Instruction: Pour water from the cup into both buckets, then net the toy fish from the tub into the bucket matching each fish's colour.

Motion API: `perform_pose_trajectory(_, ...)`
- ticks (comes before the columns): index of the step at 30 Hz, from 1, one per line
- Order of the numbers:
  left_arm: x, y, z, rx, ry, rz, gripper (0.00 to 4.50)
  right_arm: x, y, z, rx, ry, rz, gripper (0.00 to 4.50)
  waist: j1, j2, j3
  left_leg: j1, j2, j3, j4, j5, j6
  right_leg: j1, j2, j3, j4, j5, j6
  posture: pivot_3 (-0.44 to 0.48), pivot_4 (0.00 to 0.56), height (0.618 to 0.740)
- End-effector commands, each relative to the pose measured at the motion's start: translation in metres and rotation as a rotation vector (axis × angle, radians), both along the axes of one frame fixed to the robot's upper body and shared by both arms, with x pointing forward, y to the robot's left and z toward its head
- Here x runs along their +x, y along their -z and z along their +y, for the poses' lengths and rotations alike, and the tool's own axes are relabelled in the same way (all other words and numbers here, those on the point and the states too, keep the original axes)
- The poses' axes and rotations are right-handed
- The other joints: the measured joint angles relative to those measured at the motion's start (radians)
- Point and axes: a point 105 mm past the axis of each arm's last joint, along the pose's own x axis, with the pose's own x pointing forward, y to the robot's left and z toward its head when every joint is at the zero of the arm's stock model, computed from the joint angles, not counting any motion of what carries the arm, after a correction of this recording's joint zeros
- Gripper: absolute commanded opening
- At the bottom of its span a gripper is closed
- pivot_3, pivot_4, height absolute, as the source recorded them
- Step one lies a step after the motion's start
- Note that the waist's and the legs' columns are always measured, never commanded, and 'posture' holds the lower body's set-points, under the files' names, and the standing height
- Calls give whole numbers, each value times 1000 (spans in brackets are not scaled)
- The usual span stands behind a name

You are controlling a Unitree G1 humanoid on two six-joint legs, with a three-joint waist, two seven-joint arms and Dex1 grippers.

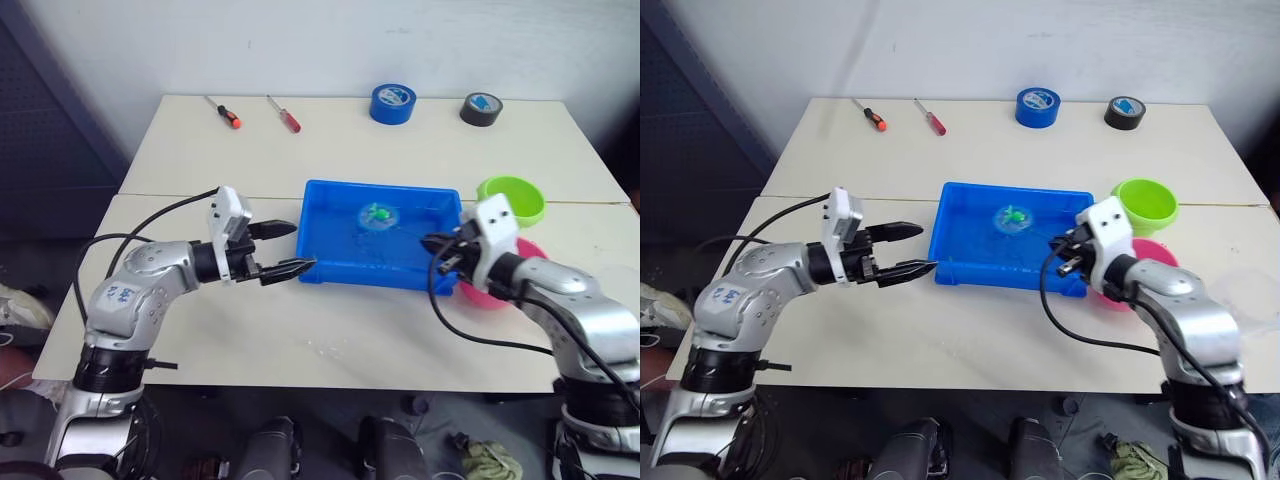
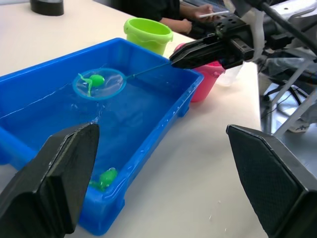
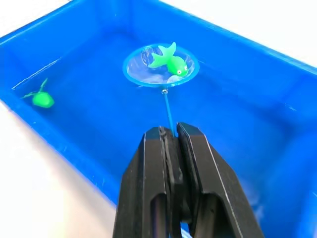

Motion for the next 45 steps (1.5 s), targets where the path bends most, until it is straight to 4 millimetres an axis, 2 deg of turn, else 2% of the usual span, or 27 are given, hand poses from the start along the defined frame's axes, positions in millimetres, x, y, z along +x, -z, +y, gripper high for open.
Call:
perform_pose_trajectory(1,0,-14,-14,-37,85,-34,4476,-19,-33,-18,-26,66,-116,0,1,0,0,0,0,0,0,0,0,0,0,0,0,0,0,0,150,740)
perform_pose_trajectory(3,1,-16,-21,-41,116,-39,4476,-26,-41,-32,-39,125,-139,0,0,0,0,0,0,1,0,0,0,1,0,0,-2,0,0,0,150,740)
perform_pose_trajectory(5,2,-18,-33,-45,163,-53,4476,-36,-58,-61,-81,234,-181,0,0,0,0,0,0,1,0,0,0,0,0,0,-2,0,0,0,150,740)
perform_pose_trajectory(10,5,-17,-41,-54,193,-59,4476,-41,-74,-95,-194,345,-220,0,-1,0,0,0,0,2,-1,0,1,1,0,1,-3,0,0,0,150,740)
perform_pose_trajectory(13,4,-17,-44,-56,200,-62,4476,-36,-79,-118,-339,403,-234,0,-3,0,0,0,0,3,-1,0,1,1,0,2,-4,0,0,0,150,740)
perform_pose_trajectory(15,4,-17,-43,-58,197,-66,4476,-28,-77,-129,-535,394,-246,0,-2,0,0,0,0,4,-1,0,1,0,0,2,-4,0,0,0,150,740)
perform_pose_trajectory(17,4,-18,-42,-59,185,-73,4476,-19,-72,-135,-733,350,-258,0,-3,0,0,1,0,5,-1,1,1,0,0,3,-4,0,0,0,150,740)
perform_pose_trajectory(20,3,-19,-38,-61,164,-79,4476,-9,-69,-139,-934,295,-286,0,-3,0,0,1,0,6,-1,1,2,1,0,3,-5,0,0,0,150,740)
perform_pose_trajectory(25,1,-19,-31,-64,123,-84,4476,4,-61,-148,-1447,125,-323,0,-4,0,0,0,0,7,-1,1,2,-1,0,5,-4,0,0,0,150,740)
perform_pose_trajectory(28,1,-19,-28,-67,100,-87,4476,10,-73,-150,-1598,94,-409,0,-5,0,0,0,0,7,-1,1,1,-1,0,6,-4,0,0,0,150,740)
perform_pose_trajectory(31,0,-19,-26,-68,88,-86,4476,13,-81,-147,-1633,76,-458,0,-5,0,0,0,0,8,-1,2,1,-2,0,6,-5,0,0,0,150,740)
perform_pose_trajectory(38,0,-20,-26,-65,89,-85,4476,9,-66,-152,-1676,-11,-402,0,-3,0,0,0,0,7,0,2,1,0,0,6,-5,0,0,0,150,740)
perform_pose_trajectory(45,4,-22,-28,-61,99,-89,4476,8,-74,-156,-1669,25,-423,0,-5,0,0,0,1,7,1,2,1,0,1,6,-5,0,0,0,150,740)
